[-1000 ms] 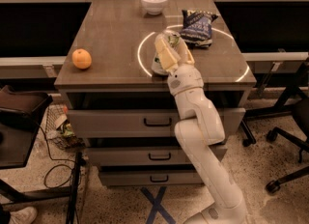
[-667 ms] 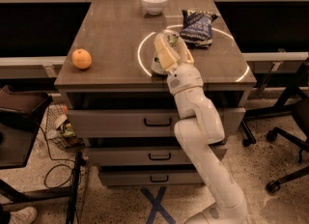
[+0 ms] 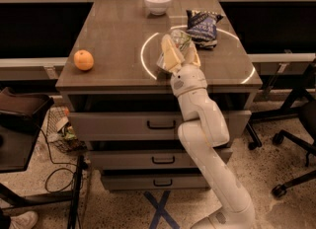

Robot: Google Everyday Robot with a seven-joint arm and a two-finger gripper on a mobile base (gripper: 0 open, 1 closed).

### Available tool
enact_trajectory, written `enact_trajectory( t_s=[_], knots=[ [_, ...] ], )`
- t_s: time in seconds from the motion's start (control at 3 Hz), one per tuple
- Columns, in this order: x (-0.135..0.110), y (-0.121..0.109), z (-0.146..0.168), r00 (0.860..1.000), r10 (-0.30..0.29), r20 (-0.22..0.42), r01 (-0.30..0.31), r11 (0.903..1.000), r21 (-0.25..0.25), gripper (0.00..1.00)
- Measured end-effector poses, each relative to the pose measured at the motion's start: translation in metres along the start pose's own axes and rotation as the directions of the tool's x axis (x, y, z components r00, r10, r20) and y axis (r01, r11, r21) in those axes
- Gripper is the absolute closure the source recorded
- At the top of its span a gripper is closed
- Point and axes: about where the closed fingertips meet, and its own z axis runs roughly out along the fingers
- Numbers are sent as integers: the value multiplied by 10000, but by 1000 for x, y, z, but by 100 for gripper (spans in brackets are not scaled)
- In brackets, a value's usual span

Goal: Place 7up can upright

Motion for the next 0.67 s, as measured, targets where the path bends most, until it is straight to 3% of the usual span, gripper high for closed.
enact_trajectory(
  t_s=[0.33,0.67],
  knots=[
    [0,0,0,10000,-1,-5,1,10000,4,0],
    [0,0,0,10000,-1,-5,1,10000,4,0]
  ],
)
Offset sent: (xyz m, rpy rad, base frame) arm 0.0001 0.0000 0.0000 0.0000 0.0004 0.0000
